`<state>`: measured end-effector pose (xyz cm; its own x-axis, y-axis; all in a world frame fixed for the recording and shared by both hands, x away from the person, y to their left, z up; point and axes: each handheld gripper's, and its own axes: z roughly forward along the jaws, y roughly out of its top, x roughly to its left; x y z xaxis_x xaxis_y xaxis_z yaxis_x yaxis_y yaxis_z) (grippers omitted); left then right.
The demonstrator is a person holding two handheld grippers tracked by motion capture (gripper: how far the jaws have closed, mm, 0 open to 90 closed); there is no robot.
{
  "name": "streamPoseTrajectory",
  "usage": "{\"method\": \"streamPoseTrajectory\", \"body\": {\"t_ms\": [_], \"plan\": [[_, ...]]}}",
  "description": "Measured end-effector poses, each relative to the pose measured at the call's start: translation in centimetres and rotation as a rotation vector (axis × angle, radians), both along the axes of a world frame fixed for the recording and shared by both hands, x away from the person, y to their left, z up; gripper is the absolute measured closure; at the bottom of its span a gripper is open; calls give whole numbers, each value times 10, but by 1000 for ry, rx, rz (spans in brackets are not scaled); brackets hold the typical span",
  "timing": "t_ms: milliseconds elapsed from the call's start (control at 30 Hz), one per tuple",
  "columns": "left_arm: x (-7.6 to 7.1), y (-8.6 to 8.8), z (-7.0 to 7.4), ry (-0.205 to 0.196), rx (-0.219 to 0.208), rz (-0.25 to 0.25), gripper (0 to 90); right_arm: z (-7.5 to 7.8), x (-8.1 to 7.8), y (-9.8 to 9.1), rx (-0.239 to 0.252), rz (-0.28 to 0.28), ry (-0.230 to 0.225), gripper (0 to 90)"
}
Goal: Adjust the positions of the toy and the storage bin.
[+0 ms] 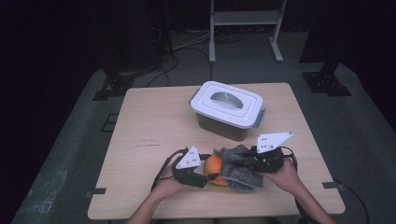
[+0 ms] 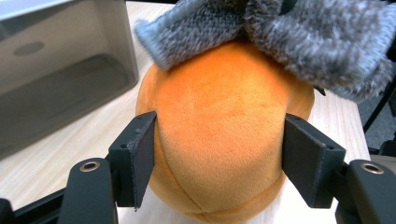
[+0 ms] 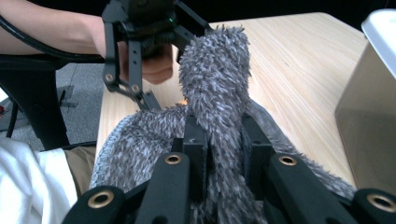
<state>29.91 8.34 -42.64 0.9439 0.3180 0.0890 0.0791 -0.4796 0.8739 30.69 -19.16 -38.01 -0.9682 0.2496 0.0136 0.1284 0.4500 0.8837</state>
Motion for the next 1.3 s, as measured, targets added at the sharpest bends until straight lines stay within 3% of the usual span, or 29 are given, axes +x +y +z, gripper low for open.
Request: {"method": "streamPoseTrajectory", "body": {"t_ms": [67, 100, 167, 233, 400, 500, 533, 567, 633, 667, 800, 867, 933, 1067, 1167, 1200, 1233, 1300], "plan": [[-3, -4, 2, -16, 12, -9, 316, 3, 0, 10, -5, 25, -7, 758], [-4, -6, 2, -28, 20, -11, 315, 3, 1, 23, -39, 48, -23, 758], [-4, -5, 0, -26, 32, -12, 315, 2, 1, 28, -57, 56, -28, 758], [-1, 1, -4, -2, 12, -8, 306, 1, 5, 30, -76, 63, -24, 758], [3, 8, -5, 43, -16, -7, 266, -1, 6, 16, -73, 32, -8, 759], [7, 11, -3, 95, -47, 27, 145, -4, 4, 4, -64, 27, 21, 759], [11, 11, -5, 137, -65, 33, 132, -5, 3, 3, -59, 30, 25, 759], [11, 11, -5, 137, -65, 33, 132, -5, 3, 3, -59, 30, 25, 759], [13, 8, -8, 174, -72, 8, 138, -5, 3, 2, -62, 35, 33, 759], [13, 6, -9, 179, -72, -21, 191, -4, 2, 3, -69, 36, 27, 759], [2, -4, -6, 71, -27, -63, 373, 5, -1, 19, -109, 48, -11, 759], [0, -7, -4, 53, -6, -69, 389, 7, -1, 29, -119, 65, -20, 759], [2, -4, -6, 66, -7, -60, 388, 8, 1, 35, -141, 71, -30, 759], [3, 1, -8, 75, -7, -52, 381, 8, 5, 23, -111, 53, -12, 759], [3, 0, -9, 87, -16, -45, 349, 9, 8, 3, -90, -3, 6, 759], [4, 0, -9, 97, -25, -41, 266, 4, 10, -9, -82, -29, 29, 759], [5, -1, -9, 115, -38, -34, 266, 4, 10, -9, -82, -29, 29, 759], [8, -5, -11, 162, -63, -37, 163, -4, 10, -15, -74, -31, 57, 759]]}}
